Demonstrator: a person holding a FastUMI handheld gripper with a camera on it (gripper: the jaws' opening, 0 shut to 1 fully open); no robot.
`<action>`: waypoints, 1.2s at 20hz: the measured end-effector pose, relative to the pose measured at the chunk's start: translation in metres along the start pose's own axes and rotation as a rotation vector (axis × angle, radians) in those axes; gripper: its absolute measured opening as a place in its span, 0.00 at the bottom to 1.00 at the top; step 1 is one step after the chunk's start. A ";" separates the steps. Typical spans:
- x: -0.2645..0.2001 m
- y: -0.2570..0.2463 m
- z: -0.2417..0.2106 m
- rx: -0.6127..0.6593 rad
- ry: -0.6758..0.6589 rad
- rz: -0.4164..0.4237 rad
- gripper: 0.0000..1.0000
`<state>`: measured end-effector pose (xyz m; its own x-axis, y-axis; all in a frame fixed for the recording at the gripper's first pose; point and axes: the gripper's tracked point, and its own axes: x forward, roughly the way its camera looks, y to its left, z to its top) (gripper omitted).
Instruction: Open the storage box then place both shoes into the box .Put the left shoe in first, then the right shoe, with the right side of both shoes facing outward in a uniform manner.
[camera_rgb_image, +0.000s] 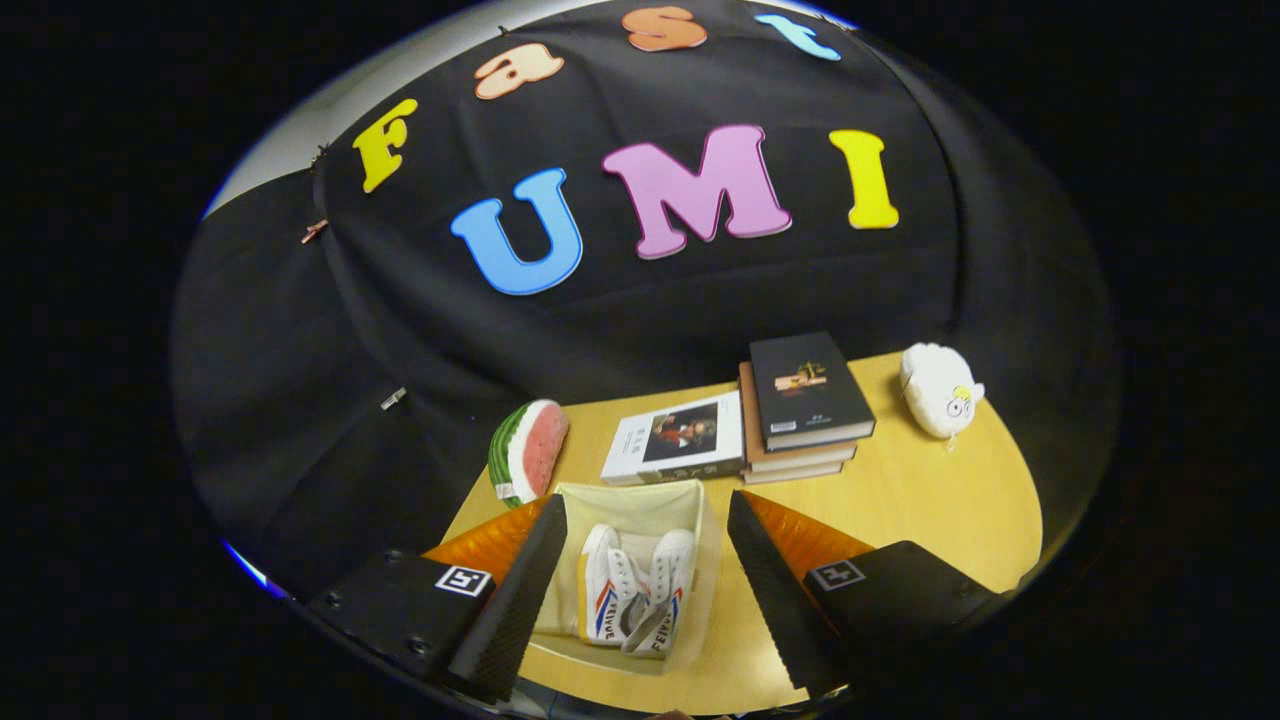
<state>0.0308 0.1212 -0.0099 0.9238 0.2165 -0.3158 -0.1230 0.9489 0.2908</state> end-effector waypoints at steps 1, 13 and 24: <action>-0.009 -0.006 0.015 -0.017 -0.050 -0.017 0.99; -0.107 -0.115 0.120 -0.203 -0.486 -0.343 0.99; -0.098 -0.158 0.102 -0.218 -0.432 -0.349 0.99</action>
<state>-0.0030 -0.0736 0.0672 0.9813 -0.1860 0.0496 0.1847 0.9823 0.0298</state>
